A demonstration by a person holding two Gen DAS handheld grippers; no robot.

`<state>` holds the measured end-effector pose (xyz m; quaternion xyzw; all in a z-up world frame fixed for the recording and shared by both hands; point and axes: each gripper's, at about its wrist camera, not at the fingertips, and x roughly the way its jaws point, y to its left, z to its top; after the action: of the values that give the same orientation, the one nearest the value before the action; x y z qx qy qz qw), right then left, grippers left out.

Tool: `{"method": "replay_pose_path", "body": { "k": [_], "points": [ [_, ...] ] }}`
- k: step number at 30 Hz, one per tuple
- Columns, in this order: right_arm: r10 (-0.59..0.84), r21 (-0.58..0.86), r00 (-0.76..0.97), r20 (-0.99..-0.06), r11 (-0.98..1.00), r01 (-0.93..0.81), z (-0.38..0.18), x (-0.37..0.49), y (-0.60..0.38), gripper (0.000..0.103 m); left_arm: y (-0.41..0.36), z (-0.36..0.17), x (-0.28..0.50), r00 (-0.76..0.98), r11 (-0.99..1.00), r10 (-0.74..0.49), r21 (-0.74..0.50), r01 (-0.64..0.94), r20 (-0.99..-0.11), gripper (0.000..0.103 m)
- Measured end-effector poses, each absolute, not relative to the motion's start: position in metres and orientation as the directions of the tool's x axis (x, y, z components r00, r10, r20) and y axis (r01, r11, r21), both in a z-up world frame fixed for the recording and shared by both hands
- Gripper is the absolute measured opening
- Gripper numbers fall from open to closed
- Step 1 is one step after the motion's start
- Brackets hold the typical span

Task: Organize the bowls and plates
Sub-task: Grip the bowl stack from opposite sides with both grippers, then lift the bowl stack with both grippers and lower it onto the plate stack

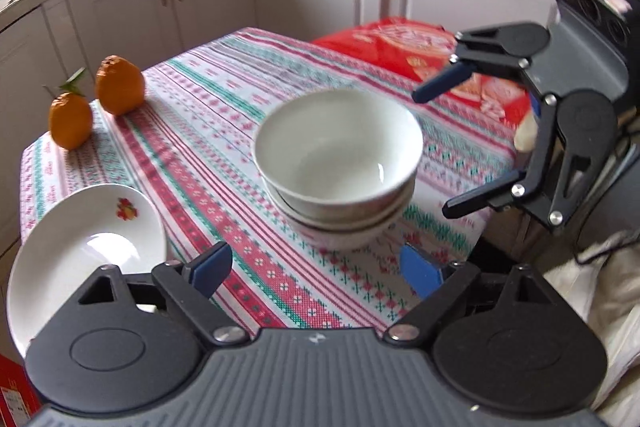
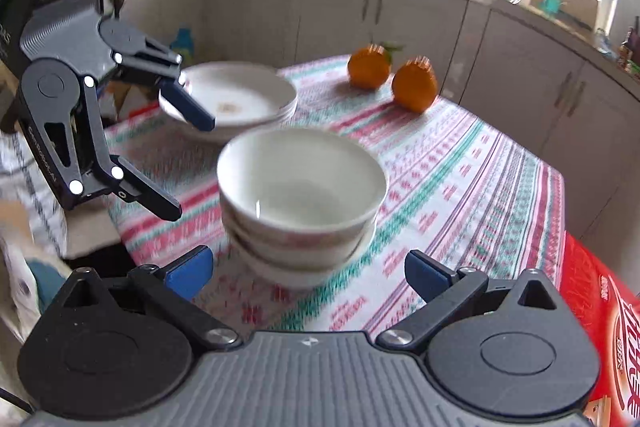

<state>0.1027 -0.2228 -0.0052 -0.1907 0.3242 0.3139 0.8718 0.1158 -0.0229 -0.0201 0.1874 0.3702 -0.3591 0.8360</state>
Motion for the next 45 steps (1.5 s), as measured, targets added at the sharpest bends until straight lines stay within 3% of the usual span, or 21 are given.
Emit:
{"method": "replay_pose_path", "body": {
  "k": [11,23,34,45],
  "points": [
    [0.381,-0.164,0.501,-0.777,0.646,-0.745,-0.040,0.134,-0.204,0.103,-0.041,-0.057,0.138,0.391,0.592,-0.481,0.039,0.805,-0.784,0.091],
    [0.413,-0.129,0.350,-0.841,0.476,-0.870,-0.045,0.159,-0.196,0.102,-0.050,-0.062,0.162,0.293,0.482,-0.517,0.010,0.876,-0.804,0.088],
    [0.425,-0.107,0.289,-0.857,0.402,-0.909,-0.040,0.165,-0.192,0.089,-0.052,-0.056,0.168,0.224,0.397,-0.558,-0.020,0.918,-0.799,0.084],
    [0.430,-0.084,0.261,-0.865,0.388,-0.918,-0.039,0.166,-0.191,0.086,-0.050,-0.053,0.174,0.196,0.365,-0.575,-0.035,0.930,-0.795,0.084]
  ]
}}
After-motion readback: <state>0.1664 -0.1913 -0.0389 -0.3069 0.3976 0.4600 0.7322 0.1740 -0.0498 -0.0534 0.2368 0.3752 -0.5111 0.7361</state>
